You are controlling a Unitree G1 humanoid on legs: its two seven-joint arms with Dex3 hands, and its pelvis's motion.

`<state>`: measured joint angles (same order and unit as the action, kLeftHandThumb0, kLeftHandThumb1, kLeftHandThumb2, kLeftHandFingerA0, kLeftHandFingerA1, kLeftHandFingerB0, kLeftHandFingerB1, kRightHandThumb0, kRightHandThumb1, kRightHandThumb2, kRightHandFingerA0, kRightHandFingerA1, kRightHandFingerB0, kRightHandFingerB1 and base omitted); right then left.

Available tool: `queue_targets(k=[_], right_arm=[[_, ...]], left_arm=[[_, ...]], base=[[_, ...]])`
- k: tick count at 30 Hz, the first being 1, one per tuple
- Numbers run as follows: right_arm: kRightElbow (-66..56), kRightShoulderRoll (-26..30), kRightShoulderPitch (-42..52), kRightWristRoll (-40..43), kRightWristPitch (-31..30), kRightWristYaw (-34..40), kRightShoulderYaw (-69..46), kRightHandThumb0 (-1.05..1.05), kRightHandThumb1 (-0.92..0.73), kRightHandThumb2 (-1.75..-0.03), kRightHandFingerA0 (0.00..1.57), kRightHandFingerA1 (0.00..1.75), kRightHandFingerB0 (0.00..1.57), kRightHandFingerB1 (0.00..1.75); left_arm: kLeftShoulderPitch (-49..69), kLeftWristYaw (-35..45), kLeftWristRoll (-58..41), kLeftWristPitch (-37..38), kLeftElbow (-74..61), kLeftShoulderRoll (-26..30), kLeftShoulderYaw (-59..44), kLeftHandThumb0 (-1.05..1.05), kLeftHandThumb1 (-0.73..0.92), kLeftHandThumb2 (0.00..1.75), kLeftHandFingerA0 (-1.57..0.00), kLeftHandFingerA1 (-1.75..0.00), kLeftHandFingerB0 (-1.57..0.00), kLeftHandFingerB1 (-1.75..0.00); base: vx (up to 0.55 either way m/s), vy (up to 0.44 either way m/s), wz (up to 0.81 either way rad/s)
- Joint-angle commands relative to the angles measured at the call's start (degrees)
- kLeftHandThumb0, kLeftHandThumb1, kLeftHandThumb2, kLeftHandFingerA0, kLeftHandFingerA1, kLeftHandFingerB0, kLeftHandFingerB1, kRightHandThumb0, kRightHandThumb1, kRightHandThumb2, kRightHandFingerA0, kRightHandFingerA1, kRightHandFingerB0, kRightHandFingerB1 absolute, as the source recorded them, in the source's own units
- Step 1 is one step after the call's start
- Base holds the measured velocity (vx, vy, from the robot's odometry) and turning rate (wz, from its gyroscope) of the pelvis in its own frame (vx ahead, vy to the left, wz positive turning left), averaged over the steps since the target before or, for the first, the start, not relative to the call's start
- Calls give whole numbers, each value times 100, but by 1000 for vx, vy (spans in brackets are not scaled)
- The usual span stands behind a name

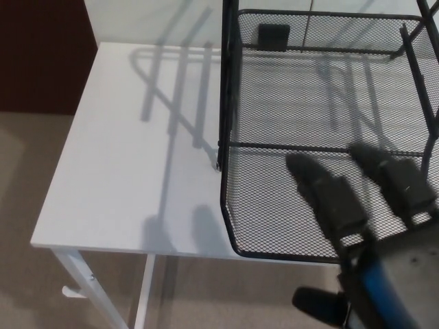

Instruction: The robot walks towards a file tray kept in the middle of a desk and uses its right hand to grab a tray and pulls it out towards itself

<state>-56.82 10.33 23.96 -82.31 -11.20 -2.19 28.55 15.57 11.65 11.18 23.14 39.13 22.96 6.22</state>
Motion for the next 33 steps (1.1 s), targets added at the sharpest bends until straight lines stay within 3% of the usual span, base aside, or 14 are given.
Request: queue_targets(k=[1, 2, 3, 4, 5, 6, 8, 12, 14, 23, 25, 28, 29, 33], right_arm=[[-319, -724, -221, 2187, 1522, -237, -864, -78, -44, -93, 0, 47, 0, 40], [-319, -899, -298, 2944, 1897, -382, -1246, -76, -43, -94, 0, 54, 0, 48], [-319, -979, -367, 3472, 2109, -525, -1503, -105, -53, -58, 0, 67, 0, 59], [-319, -964, -425, 4010, 2333, -643, -1832, -105, -54, -58, 0, 86, 0, 71], [-319, -856, -438, 4666, 2582, -586, -2259, -103, -41, -85, 17, 96, 12, 82], [-319, -619, -414, 5391, 2695, -543, -2533, -103, -40, -54, 45, 92, 30, 82], [-319, 778, 185, 7807, 3020, -206, -3295, -72, -16, -55, 95, 47, 81, 51], [-319, 2530, 1083, 10370, 3277, -484, -4918, -59, -18, -55, 131, 59, 106, 53], [-319, 2734, 1414, 11016, 3262, -955, -5471, -57, -18, -54, 127, 59, 104, 54], [-318, 2808, 2340, 12767, 2733, -2542, -7280, -55, -21, -54, 130, 59, 118, 57], [-318, 2783, 2547, 12872, 2802, -2543, -7379, -50, -21, -53, 133, 60, 118, 57], [-318, 2788, 2502, 12884, 2846, -2546, -7266, -45, -19, -49, 139, 63, 122, 60], [-315, 2758, 2502, 12847, 2804, -2610, -7259, -41, -18, -50, 138, 64, 123, 61], [-34, 2643, 2269, 12440, 2641, -3072, -6880, -35, -17, -48, 137, 64, 122, 62]], left_arm=[[9, 105, 12, -52, 128, 131, -10, -59, 26, 49, -65, -71, -35, -62], [-10, 75, 48, -78, 139, 135, 3, -60, 27, 49, -66, -71, -36, -62], [-14, 40, 75, -92, 149, 127, 12, -59, 27, 49, -67, -70, -36, -63], [3, 48, 78, -129, 128, 132, 13, -59, 27, 49, -61, -71, -36, -62], [15, 50, 89, -91, 134, 149, 19, -59, 27, 50, -62, -72, -36, -62], [-2, 49, 103, -83, 139, 159, 24, -60, 27, 49, -64, -71, -36, -62], [2, 31, 126, -148, 86, 164, 26, -59, 28, 50, -68, -69, -37, -61], [-27, 81, 62, -126, 159, 146, -2, -56, 27, 49, -69, -68, -38, -59], [-36, 84, 52, -124, 191, 136, -6, -54, 26, 49, -69, -68, -38, -59], [-14, 76, 74, -133, 203, 159, -1, -58, 22, 66, -69, -68, -36, -59], [-12, 87, 60, -84, 223, 155, -3, -54, 26, 49, -73, -66, -38, -58], [-4, 92, 111, -157, 182, 181, 29, -60, 23, 67, -68, -69, -35, -59], [-4, 75, 111, -113, 211, 177, 26, -57, 27, 49, -72, -66, -38, -57], [2, 90, 110, -61, 221, 193, 28, -58, 26, 49, -71, -67, -37, -58]], base=[[0, 0, 0], [0, 0, 0], [0, 0, 0], [0, 0, 0], [0, 0, 0], [0, 0, 0], [0, 0, 0], [0, 0, 0], [0, 0, 0], [0, 0, 0], [0, 0, 0], [0, 0, 0], [0, 0, 0], [0, 0, 0]])
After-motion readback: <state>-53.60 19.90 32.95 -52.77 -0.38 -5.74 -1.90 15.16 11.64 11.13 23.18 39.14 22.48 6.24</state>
